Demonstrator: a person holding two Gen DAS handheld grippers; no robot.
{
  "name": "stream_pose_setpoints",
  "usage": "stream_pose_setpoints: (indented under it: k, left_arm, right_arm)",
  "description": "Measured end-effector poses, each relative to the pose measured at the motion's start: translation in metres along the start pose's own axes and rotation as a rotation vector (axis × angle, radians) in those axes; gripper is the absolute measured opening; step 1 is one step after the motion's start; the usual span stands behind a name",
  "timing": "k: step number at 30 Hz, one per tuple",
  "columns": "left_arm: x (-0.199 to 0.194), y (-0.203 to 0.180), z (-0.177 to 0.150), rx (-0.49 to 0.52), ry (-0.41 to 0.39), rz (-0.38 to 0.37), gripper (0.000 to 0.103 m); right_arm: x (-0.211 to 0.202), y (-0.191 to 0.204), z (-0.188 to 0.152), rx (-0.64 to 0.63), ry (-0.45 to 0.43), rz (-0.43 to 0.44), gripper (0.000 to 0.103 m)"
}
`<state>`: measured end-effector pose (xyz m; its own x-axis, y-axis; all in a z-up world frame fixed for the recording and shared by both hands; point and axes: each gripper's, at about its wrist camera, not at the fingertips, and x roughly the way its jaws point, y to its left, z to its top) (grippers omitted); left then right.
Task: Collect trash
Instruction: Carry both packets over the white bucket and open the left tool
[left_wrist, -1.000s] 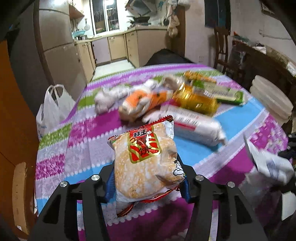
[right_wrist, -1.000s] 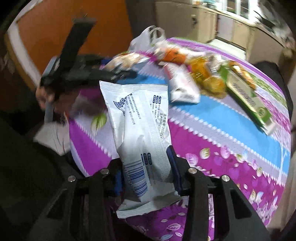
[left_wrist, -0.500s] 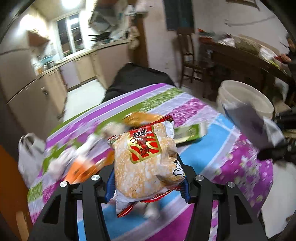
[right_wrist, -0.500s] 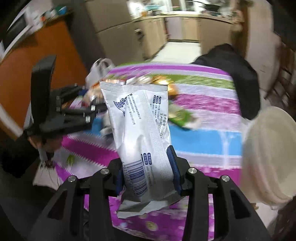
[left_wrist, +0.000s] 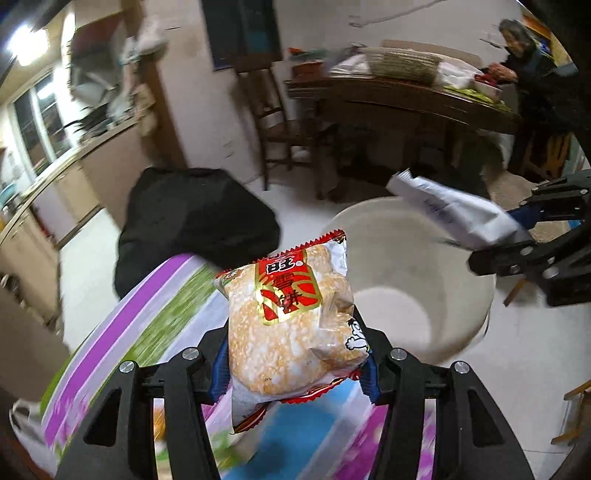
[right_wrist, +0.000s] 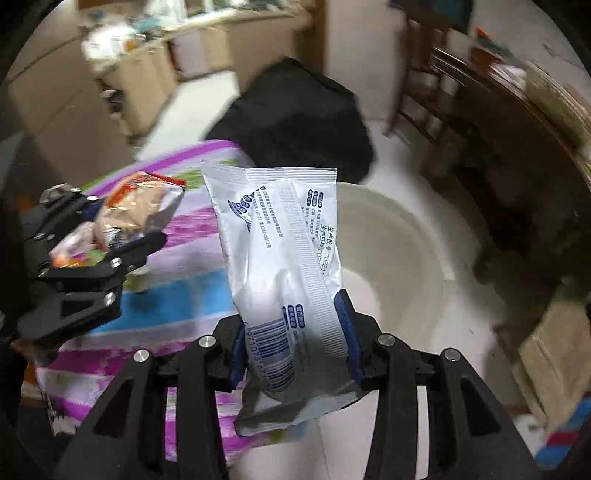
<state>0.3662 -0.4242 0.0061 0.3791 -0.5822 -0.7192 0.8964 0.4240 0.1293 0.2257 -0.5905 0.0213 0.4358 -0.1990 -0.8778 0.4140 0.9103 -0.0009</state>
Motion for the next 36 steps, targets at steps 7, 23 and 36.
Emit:
stream_pose_setpoints:
  k: [7,23,36]
  left_arm:
    - [0.085,-0.058,0.065,0.143,0.11,-0.053,0.056]
    - [0.15,-0.073,0.074,0.227,0.23,-0.139,0.056]
    - [0.151,-0.054,0.073,0.195,0.189,-0.107,0.076]
  right_arm:
    - [0.036,-0.047,0.021,0.021,0.141,-0.115,0.041]
    - [0.083,-0.077,0.031,0.061,0.28,-0.16,0.042]
    - [0.098,-0.082,0.03,0.079,0.27,-0.157,0.063]
